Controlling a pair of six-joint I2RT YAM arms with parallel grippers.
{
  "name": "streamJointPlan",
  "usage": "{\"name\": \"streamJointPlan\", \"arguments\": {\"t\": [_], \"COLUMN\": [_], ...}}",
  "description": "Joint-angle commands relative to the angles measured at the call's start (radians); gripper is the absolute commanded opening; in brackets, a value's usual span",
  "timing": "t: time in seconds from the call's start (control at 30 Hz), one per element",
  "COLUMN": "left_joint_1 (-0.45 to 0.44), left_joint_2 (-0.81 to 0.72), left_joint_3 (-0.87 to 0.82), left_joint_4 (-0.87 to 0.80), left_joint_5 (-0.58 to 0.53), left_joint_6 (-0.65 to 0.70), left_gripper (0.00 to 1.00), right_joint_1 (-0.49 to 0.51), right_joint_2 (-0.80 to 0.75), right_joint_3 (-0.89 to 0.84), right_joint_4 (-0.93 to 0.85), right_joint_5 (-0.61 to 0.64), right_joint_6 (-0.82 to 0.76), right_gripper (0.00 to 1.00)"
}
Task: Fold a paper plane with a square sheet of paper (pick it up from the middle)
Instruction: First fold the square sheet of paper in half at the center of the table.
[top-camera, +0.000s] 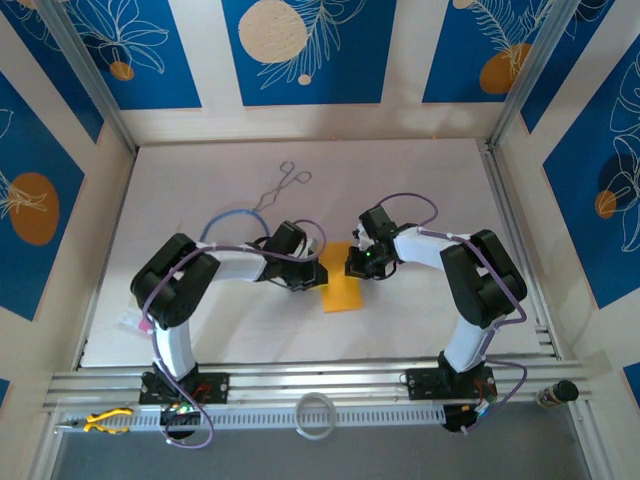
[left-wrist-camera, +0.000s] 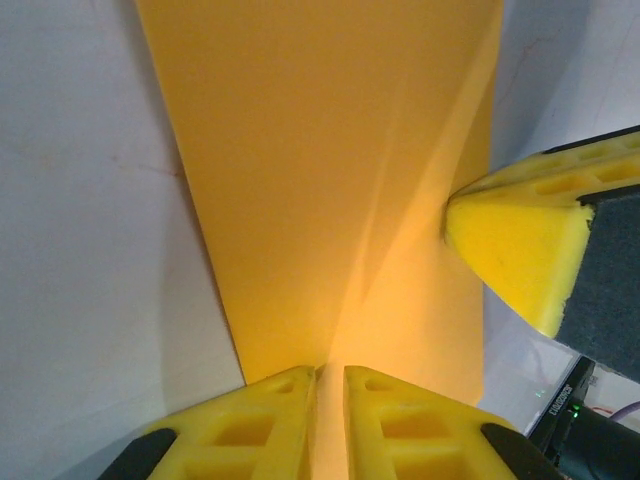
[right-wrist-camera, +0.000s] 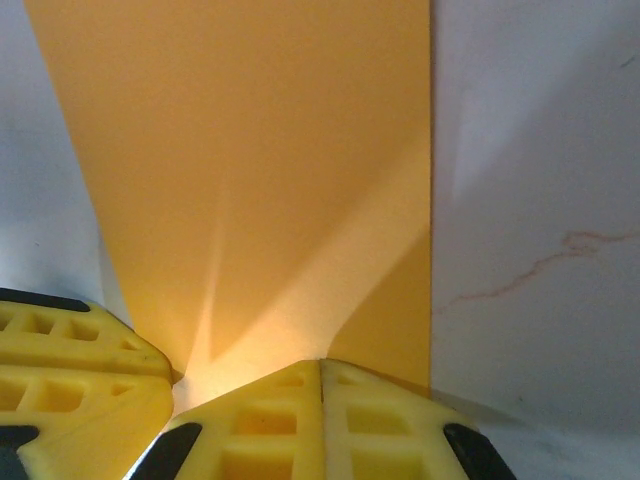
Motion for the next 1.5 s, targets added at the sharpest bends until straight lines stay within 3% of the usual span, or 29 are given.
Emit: {"name": "streamJointPlan", "arguments": {"t": [0.0, 0.3, 0.63, 0.87, 1.1, 1.27, 1.33, 1.47], "left_joint_1": [-0.005, -0.036, -0.121, -0.137, -0.137, -0.123, -0.093, -0.005], "left_joint_2": [-0.038, -0.135, -0.051, -0.053, -0.149, -0.26, -0.287, -0.219], "left_joint_3": [-0.042, -0.001, -0.006, -0.101, -0.137, -0.105, -0.107, -0.04], "left_joint_4": [-0.057, -0.113, -0.051, -0.092, -0.142, -0.147, -0.102, -0.044], "left_joint_5": [-0.008, 0.038, 0.08, 0.065, 0.038, -0.041, -0.082, -0.041], "left_joint_6": [0.003, 0.016, -0.008, 0.038, 0.07, 0.066, 0.043, -0.004], "left_gripper": [0.18, 0.18, 0.18, 0.18, 0.18, 0.18, 0.18, 0.18], "right_joint_1": [-0.011, -0.013, -0.014, -0.016, -0.016, -0.012, -0.006, -0.012], "right_joint_2": [0.041, 0.043, 0.047, 0.049, 0.047, 0.013, -0.024, -0.123], "right_joint_3": [-0.05, -0.048, -0.047, -0.047, -0.049, -0.043, -0.037, -0.043], "right_joint_4": [-0.14, -0.141, -0.143, -0.142, -0.131, -0.093, -0.069, -0.014], "right_joint_5": [0.144, 0.144, 0.142, 0.143, 0.129, 0.042, -0.012, -0.104], "right_joint_6": [-0.007, -0.009, -0.008, -0.009, -0.013, -0.013, 0.003, 0.049], "right_gripper": [0.0, 0.0, 0.0, 0.0, 0.0, 0.0, 0.01, 0.05]}}
